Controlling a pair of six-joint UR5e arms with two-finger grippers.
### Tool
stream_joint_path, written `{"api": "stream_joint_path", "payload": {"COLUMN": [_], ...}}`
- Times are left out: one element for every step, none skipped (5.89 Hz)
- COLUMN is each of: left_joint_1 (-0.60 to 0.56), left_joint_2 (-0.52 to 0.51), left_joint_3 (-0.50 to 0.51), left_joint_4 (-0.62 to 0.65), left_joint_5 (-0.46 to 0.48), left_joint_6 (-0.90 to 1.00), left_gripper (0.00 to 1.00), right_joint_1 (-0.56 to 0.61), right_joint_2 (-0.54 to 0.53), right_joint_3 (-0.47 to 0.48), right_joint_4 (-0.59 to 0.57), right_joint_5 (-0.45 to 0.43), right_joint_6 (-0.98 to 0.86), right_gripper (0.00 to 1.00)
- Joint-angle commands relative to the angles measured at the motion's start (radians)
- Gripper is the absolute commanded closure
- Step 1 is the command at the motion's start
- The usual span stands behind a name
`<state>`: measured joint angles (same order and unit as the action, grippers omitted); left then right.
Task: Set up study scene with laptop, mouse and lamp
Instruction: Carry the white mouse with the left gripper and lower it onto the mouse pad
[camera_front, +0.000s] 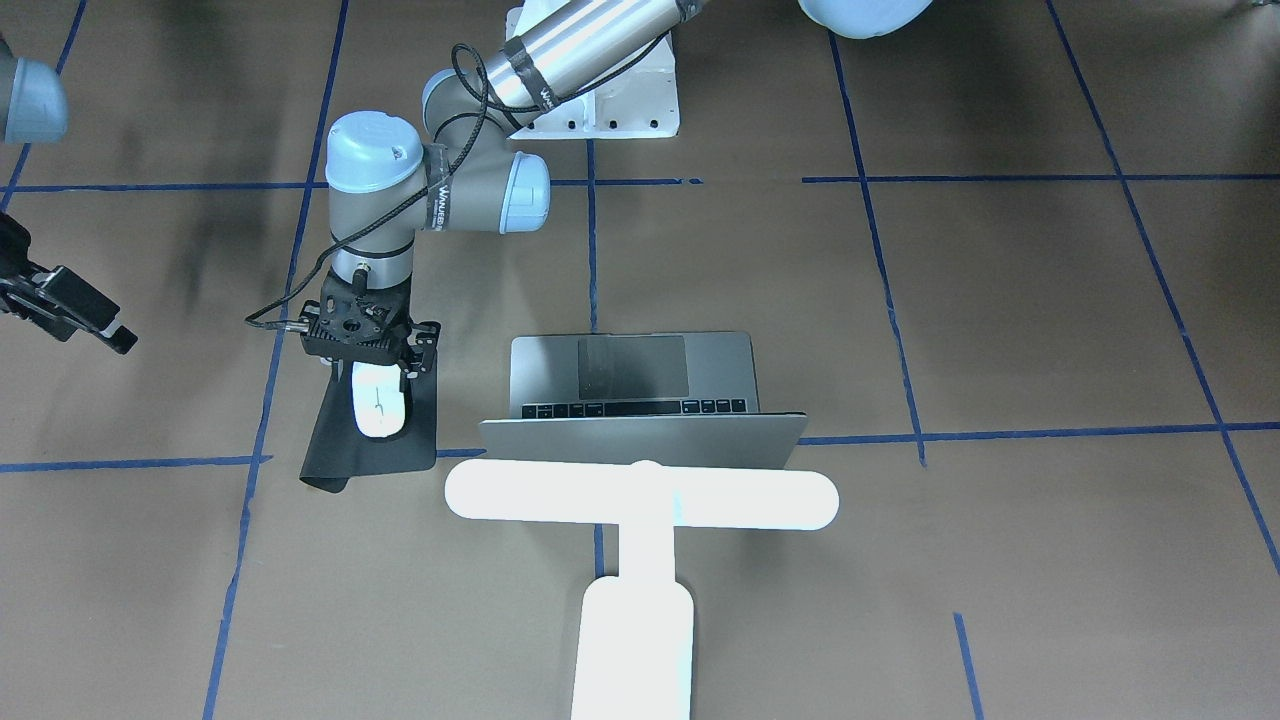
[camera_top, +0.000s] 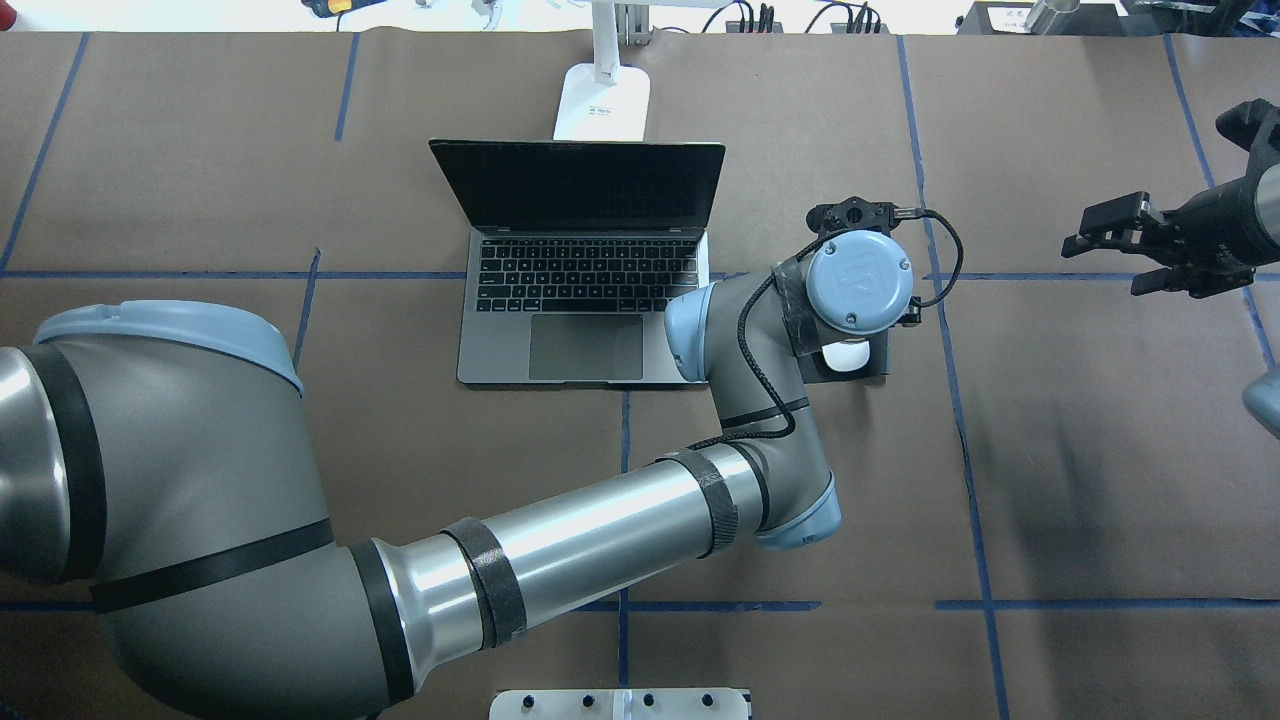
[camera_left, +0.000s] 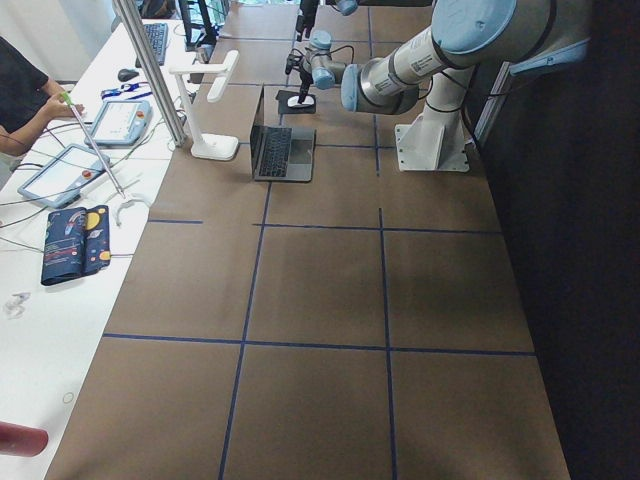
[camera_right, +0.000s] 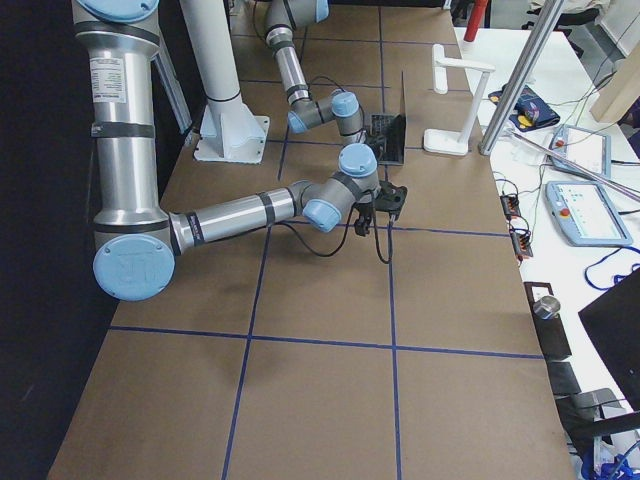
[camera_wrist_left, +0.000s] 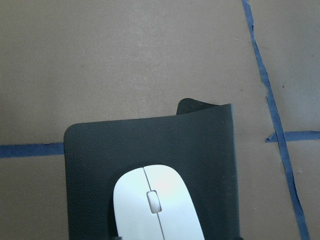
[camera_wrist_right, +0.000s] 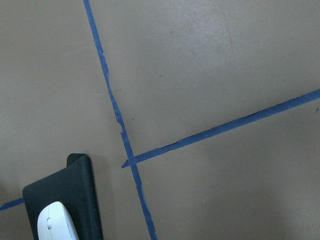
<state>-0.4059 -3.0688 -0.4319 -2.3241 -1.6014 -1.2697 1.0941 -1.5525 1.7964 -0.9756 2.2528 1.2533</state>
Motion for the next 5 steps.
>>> {"api": "stream_joint_path", "payload": {"left_joint_1": [-0.001,-0.001,-0.001,-0.002,-0.004], "left_joint_2": [0.001,0.002,0.007,0.015,0.051], "left_joint_3": [-0.014,-0.059,-0.130,-0.230,-0.360], "left_joint_4": [-0.009,-0.003,0.050,0.181,0.280], "left_joint_5": [-0.002,-0.011,-0.034,-0.067,-0.084], "left_joint_6": [-0.028,-0.045,-0.062,-0.063,-0.063], "left_gripper": [0.01,0.01,0.01,0.01,0.01], "right_joint_1": [0.001,0.004,0.007,0.007,0.019], "right_joint_2": [-0.001,-0.003,-0.006,-0.012,-0.014], "right_joint_3": [0.000,0.003,0.009,0.009,0.011], "right_joint_4": [0.000,0.000,0.000,0.000,0.000], "right_joint_5": [0.004,0.007,0.010,0.010,0.011], "right_joint_6": [0.000,0.000,-0.002,-0.002,-0.002], "right_gripper": [0.00,0.00,0.00,0.00,0.00]}}
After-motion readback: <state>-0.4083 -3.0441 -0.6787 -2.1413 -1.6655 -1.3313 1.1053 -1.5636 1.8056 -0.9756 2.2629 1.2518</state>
